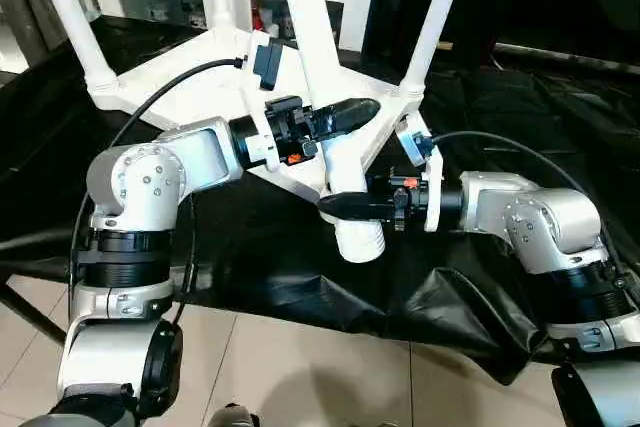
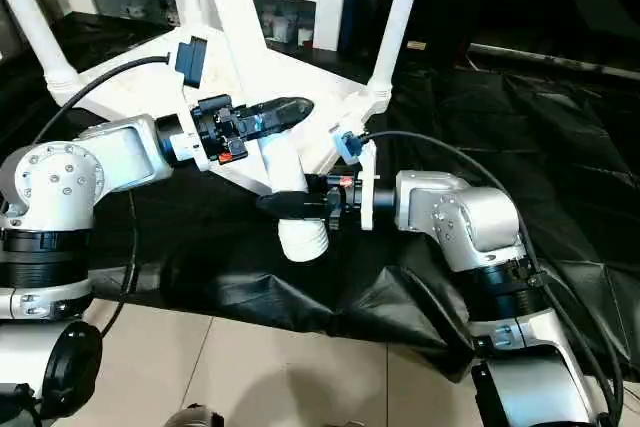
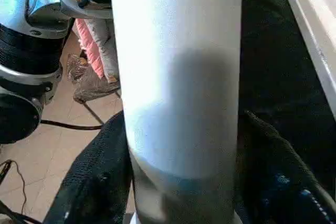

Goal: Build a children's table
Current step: Pick table leg

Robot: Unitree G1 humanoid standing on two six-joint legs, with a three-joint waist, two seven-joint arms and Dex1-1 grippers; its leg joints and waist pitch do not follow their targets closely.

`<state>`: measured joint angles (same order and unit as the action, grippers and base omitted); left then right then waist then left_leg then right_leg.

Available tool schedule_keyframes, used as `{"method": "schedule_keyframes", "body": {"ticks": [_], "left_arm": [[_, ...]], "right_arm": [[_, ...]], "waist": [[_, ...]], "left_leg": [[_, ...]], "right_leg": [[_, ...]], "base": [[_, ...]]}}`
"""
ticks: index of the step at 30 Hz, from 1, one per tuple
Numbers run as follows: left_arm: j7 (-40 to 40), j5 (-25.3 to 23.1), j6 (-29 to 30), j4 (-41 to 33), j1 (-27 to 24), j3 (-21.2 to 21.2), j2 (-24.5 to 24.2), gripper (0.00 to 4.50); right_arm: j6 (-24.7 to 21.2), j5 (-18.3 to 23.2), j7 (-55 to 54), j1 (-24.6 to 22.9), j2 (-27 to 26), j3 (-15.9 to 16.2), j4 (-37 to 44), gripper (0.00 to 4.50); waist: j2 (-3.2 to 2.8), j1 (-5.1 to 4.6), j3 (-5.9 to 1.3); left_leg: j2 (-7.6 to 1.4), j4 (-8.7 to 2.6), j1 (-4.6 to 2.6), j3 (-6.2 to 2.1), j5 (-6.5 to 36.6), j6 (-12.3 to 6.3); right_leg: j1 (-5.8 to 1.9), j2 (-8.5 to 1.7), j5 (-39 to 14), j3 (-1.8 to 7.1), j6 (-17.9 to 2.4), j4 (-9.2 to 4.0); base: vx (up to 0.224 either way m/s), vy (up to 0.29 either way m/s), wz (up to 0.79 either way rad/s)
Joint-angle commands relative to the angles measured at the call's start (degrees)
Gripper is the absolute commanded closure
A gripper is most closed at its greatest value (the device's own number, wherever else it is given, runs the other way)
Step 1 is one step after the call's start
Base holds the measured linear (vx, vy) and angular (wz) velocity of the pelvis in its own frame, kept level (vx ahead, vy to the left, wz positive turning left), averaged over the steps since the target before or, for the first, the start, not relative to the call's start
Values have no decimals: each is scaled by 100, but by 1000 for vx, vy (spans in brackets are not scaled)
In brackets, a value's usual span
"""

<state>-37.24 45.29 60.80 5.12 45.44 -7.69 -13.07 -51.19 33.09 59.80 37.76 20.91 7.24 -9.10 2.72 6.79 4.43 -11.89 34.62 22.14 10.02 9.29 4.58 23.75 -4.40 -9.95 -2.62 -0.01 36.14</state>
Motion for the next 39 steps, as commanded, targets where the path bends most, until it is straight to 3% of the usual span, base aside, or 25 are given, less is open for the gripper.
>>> {"method": "schedule_keyframes", "body": {"ticks": [1, 8, 9, 10, 14, 15, 16, 21, 34, 39], "left_arm": [[-196, 150, 64, -153, 43, 125, 72, 262], [20, -40, -246, -164, -39, 94, 112, 262], [442, -124, -372, 23, 30, -108, 310, 206], [554, -117, -382, 68, 49, -178, 373, 192], [1029, -481, -866, 113, 79, -212, 526, 165], [1451, -694, -1154, 234, 162, -316, 621, 155], [1604, -675, -1203, 277, 206, -426, 676, 155], [1796, -491, -1080, 219, 253, -660, 777, 149], [1455, -300, -645, -271, -176, -170, 810, 257], [1509, -308, -653, -294, -192, -191, 805, 268]], "right_arm": [[-32, -61, -136, -75, 64, -47, 63, 221], [32, -101, -361, -235, -75, -82, 151, 253], [133, -179, -561, -279, -181, -80, 148, 253], [195, -227, -628, -296, -211, -68, 140, 254], [355, -377, -870, -339, -310, -73, 107, 256], [413, -424, -1045, -360, -399, -114, 88, 256], [439, -445, -1089, -366, -421, -113, 85, 256], [568, -533, -1288, -371, -491, -112, 50, 256], [743, -713, -1387, -267, -567, -17, -54, 257], [776, -765, -1377, -240, -595, -15, -67, 257]], "waist": [[9, 25, -508], [24, 30, -519], [-6, 32, -520], [11, 33, -516], [5, 37, -518], [-30, 40, -516], [-6, 37, -520], [-10, 33, -527], [13, 14, -511], [0, 4, -508]], "left_leg": [[-55, -366, -99, 15, 801, 162], [-53, -366, -85, 11, 711, 168], [-54, -365, -84, 10, 716, 177], [-49, -365, -80, 8, 761, 197], [-61, -377, -87, -7, 826, 232], [-57, -379, -82, -13, 830, 239], [-46, -378, -84, -15, 848, 243], [-37, -364, -82, -12, 779, 230], [-53, -373, -89, -4, 858, 181], [-51, -377, -90, -6, 884, 199]], "right_leg": [[-342, -280, -1039, 174, -1032, -390], [-348, -279, -938, 170, -1002, -377], [-345, -279, -891, 173, -1015, -380], [-353, -283, -917, 170, -1019, -391], [-356, -282, -1026, 171, -928, -411], [-355, -279, -993, 173, -883, -414], [-366, -281, -1005, 166, -842, -420], [-360, -268, -854, 159, -933, -392], [-347, -273, -983, 163, -960, -401], [-338, -271, -1083, 166, -900, -409]], "base": [[0, 0, 0], [0, 0, 0], [0, 0, 0], [0, 0, 0], [0, 0, 0], [0, 0, 0], [0, 0, 0], [0, 0, 0], [0, 0, 0], [0, 0, 0]]}}
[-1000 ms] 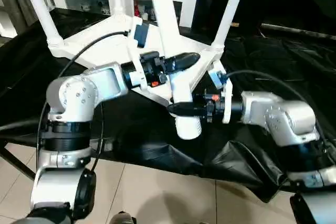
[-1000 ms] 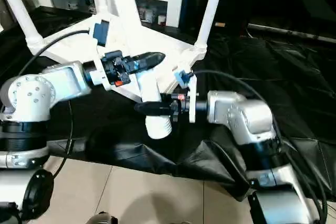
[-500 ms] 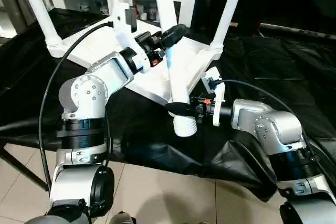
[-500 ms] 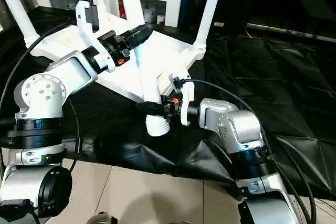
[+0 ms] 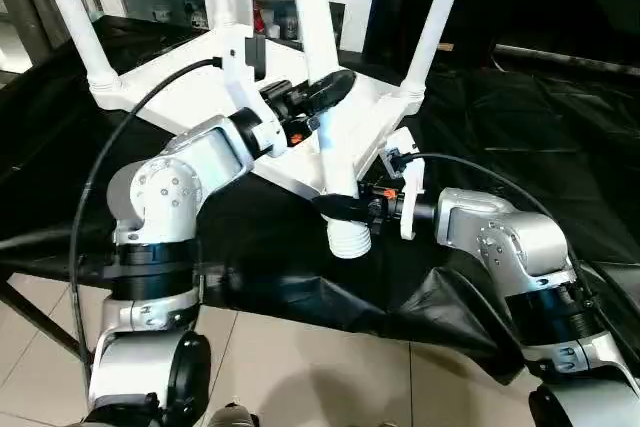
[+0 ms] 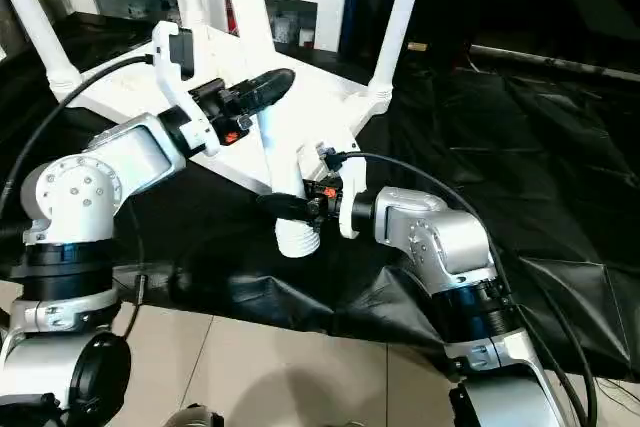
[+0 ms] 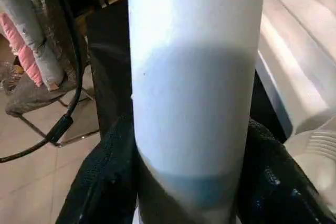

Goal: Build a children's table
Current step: Pick table leg

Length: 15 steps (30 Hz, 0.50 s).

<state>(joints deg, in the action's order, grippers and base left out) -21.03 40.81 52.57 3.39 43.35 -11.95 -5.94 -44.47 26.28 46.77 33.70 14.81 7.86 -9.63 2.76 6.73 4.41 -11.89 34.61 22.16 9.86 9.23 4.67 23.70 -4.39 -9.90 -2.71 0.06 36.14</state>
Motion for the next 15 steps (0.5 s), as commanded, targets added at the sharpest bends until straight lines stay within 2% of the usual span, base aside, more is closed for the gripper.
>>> {"method": "schedule_keyframes", "body": {"ticks": [1, 6, 8, 9, 11, 12, 14, 15], "left_arm": [[-92, 120, 133, -103, 33, 211, 85, 268], [-215, 101, 82, -48, 73, 191, 25, 269], [-372, 20, -17, -81, 51, 299, -75, 269], [-489, 4, -42, -78, 61, 349, -158, 269], [-650, -30, -19, -112, 68, 464, -290, 270], [-728, -33, 19, -139, 78, 530, -352, 270], [-783, -27, 53, -164, 87, 578, -392, 271], [-854, 0, 97, -205, 94, 627, -421, 271]], "right_arm": [[111, -89, -74, 169, 14, -75, -13, 257], [166, -87, -64, 173, 17, -66, 12, 257], [419, -107, 78, 141, 27, -29, 88, 257], [413, 1, 154, 133, -1, -96, 109, 222], [306, 69, 200, 162, 20, -139, 83, 187], [246, 87, 225, 191, 56, -153, 68, 187], [206, 99, 252, 214, 90, -162, 61, 166], [169, 111, 287, 234, 135, -164, 68, 166]], "waist": [[-1, 12, -508], [11, 12, -513], [11, 13, -514], [37, 8, -507], [17, 2, -505], [41, -2, -505], [16, 3, -502], [32, 7, -501]], "left_leg": [[-50, -375, -93, 12, 889, 192], [-46, -370, -85, 13, 810, 182], [-53, -372, -86, 12, 823, 177], [-49, -374, -82, 18, 841, 174], [-53, -378, -89, 17, 830, 168], [-51, -376, -90, 20, 829, 164], [-60, -375, -106, 23, 858, 160], [-59, -376, -103, 24, 842, 166]], "right_leg": [[-333, -273, -1092, 176, -900, -416], [-340, -273, -992, 176, -900, -401], [-332, -280, -1039, 174, -880, -406], [-335, -276, -1081, 175, -869, -409], [-327, -273, -1105, 180, -864, -404], [-325, -273, -1116, 178, -859, -407], [-309, -272, -1150, 181, -885, -396], [-315, -275, -1141, 179, -903, -394]], "base": [[0, 0, 0], [0, 0, 0], [0, 0, 0], [0, 0, 0], [0, 0, 0], [0, 0, 0], [0, 0, 0], [0, 0, 0]]}}
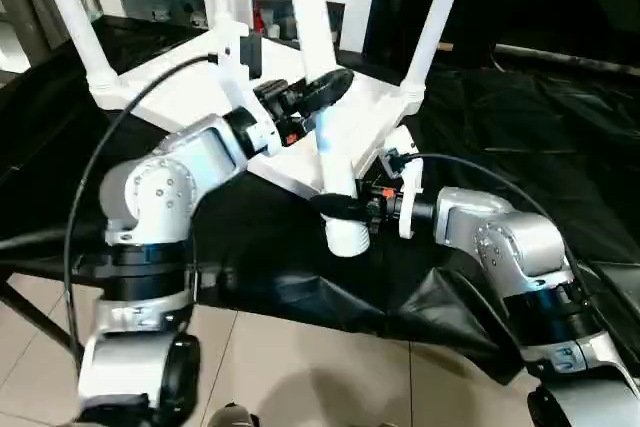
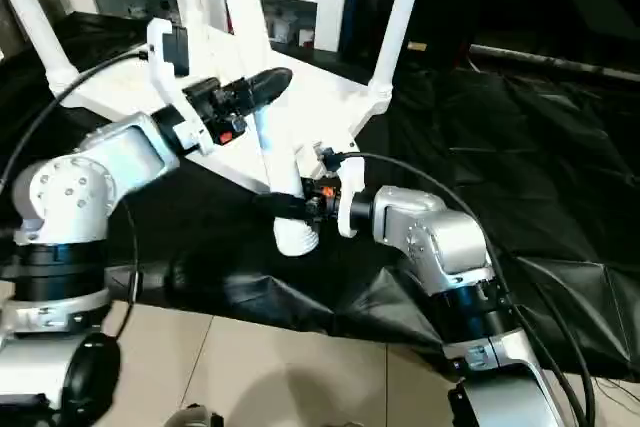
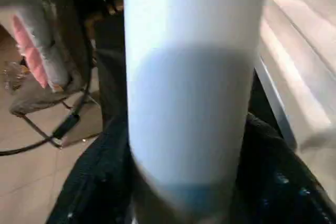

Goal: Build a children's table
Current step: Pick table leg

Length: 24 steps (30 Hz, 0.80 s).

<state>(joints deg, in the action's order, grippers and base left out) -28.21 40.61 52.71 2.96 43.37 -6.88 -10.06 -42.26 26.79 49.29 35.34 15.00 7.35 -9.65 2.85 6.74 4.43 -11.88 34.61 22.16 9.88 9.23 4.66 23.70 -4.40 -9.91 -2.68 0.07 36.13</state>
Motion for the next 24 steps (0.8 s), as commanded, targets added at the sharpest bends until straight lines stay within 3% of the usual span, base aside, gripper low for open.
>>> {"method": "schedule_keyframes", "body": {"ticks": [1, 5, 11, 16, 24], "left_arm": [[-280, 89, 153, -223, 103, 193, -45, 271], [-642, 111, 226, -283, 153, 486, -204, 271], [-788, 84, 193, -164, 265, 531, -231, 271], [-806, 103, 202, -161, 288, 498, -223, 271], [-815, 164, 215, -77, 358, 396, -183, 271]], "right_arm": [[-130, 70, 129, 99, 210, -77, 86, 147], [-343, 138, 762, 151, 581, 172, 211, 139], [-580, 203, 1175, 134, 851, 454, 325, 139], [-582, 185, 1211, 104, 864, 484, 327, 139], [-451, 94, 1202, 63, 842, 512, 267, 139]], "waist": [[19, 6, -503], [25, 18, -507], [42, 6, -508], [37, 7, -500], [33, 10, -518]], "left_leg": [[-60, -377, -97, 20, 822, 171], [-54, -367, -95, 24, 787, 139], [-52, -356, -80, 24, 763, 121], [-58, -357, -86, 23, 797, 138], [-52, -345, -87, 26, 718, 111]], "right_leg": [[-321, -276, -1122, 178, -907, -390], [-344, -266, -1008, 177, -919, -388], [-352, -280, -1086, 177, -953, -392], [-337, -280, -1198, 177, -955, -400], [-348, -269, -938, 173, -1043, -375]], "base": [[0, 0, 0], [0, 0, 0], [0, 0, 0], [0, 0, 0], [0, 0, 0]]}}
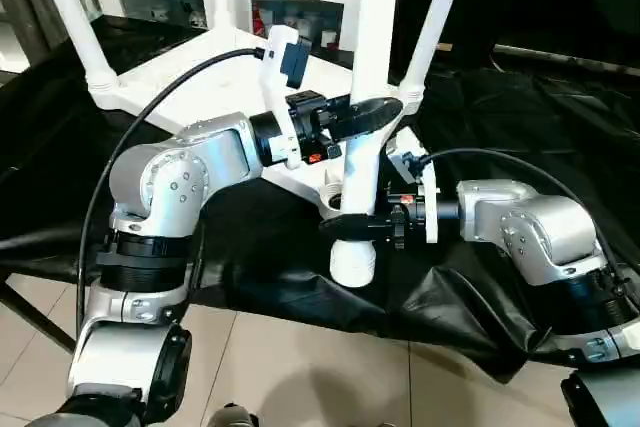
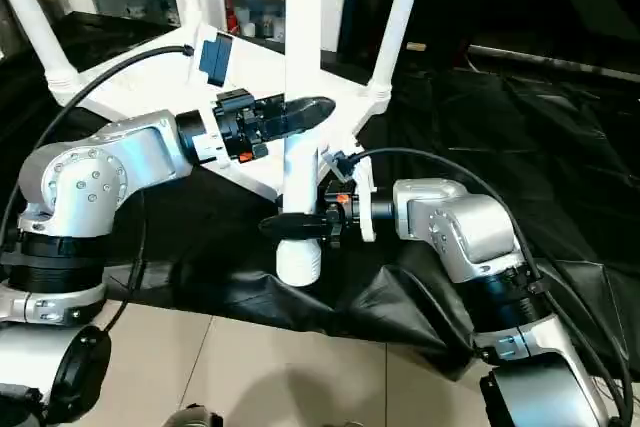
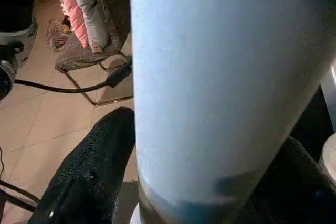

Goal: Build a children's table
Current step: Pick table leg

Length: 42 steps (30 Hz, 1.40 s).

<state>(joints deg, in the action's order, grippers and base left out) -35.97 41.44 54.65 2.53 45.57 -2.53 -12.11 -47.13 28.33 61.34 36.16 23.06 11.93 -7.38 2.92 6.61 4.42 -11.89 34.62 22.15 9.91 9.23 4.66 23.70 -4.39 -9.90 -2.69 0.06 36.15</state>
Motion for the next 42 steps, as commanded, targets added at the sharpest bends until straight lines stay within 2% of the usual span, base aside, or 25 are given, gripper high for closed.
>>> {"method": "schedule_keyframes", "body": {"ticks": [1, 3, 4, 15, 16, 28, 36, 39, 42], "left_arm": [[-51, 76, 22, -26, 140, -35, 20, 271], [-82, 67, 31, -12, 146, -36, 18, 271], [-90, 59, 26, 1, 152, -33, 15, 271], [-123, 55, -5, 72, 168, -75, -68, 271], [-133, 54, -6, 82, 173, -83, -79, 271], [-145, 53, -12, 111, 199, -112, -94, 271], [-162, 87, 54, 52, 177, -91, -90, 271], [-193, 79, 51, 91, 196, -88, -107, 271], [-194, 69, 49, 98, 195, -82, -103, 271]], "right_arm": [[44, -55, -12, -20, 30, 48, 36, 139], [58, -52, -23, -24, 18, 30, 33, 139], [63, -56, -27, -22, 11, 21, 25, 139], [121, -111, -2, -77, 69, 66, 43, 139], [137, -124, -5, -80, 69, 76, 39, 139], [295, -252, -63, -113, 22, 74, -5, 139], [272, -192, -76, -113, -49, 3, -44, 213], [284, -188, -94, -87, -72, -5, -84, 238], [295, -195, -115, -86, -85, -22, -95, 248]], "waist": [[26, 24, -515], [26, 24, -513], [5, 19, -514], [10, 25, -518], [24, 21, -519], [14, 25, -517], [14, 27, -517], [-6, 30, -518], [0, 29, -522]], "left_leg": [[-52, -346, -85, 23, 728, 112], [-54, -348, -86, 23, 737, 111], [-55, -348, -87, 20, 750, 119], [-56, -348, -92, 20, 744, 124], [-52, -344, -86, 22, 724, 118], [-53, -346, -90, 19, 752, 120], [-52, -344, -91, 22, 727, 102], [-55, -350, -93, 16, 757, 123], [-54, -347, -94, 18, 756, 133]], "right_leg": [[-347, -271, -949, 175, -1043, -379], [-348, -274, -974, 175, -1046, -379], [-345, -271, -968, 175, -1048, -381], [-348, -273, -933, 173, -1060, -373], [-354, -270, -896, 174, -1069, -371], [-354, -274, -921, 172, -1079, -370], [-352, -271, -864, 173, -1109, -363], [-349, -276, -896, 171, -1104, -367], [-352, -274, -870, 172, -1106, -364]], "base": [[0, 0, 0], [0, 0, 0], [0, 0, 0], [0, 0, 0], [0, 0, 0], [0, 0, 0], [0, 0, 0], [0, 0, 0], [0, 0, 0]]}}
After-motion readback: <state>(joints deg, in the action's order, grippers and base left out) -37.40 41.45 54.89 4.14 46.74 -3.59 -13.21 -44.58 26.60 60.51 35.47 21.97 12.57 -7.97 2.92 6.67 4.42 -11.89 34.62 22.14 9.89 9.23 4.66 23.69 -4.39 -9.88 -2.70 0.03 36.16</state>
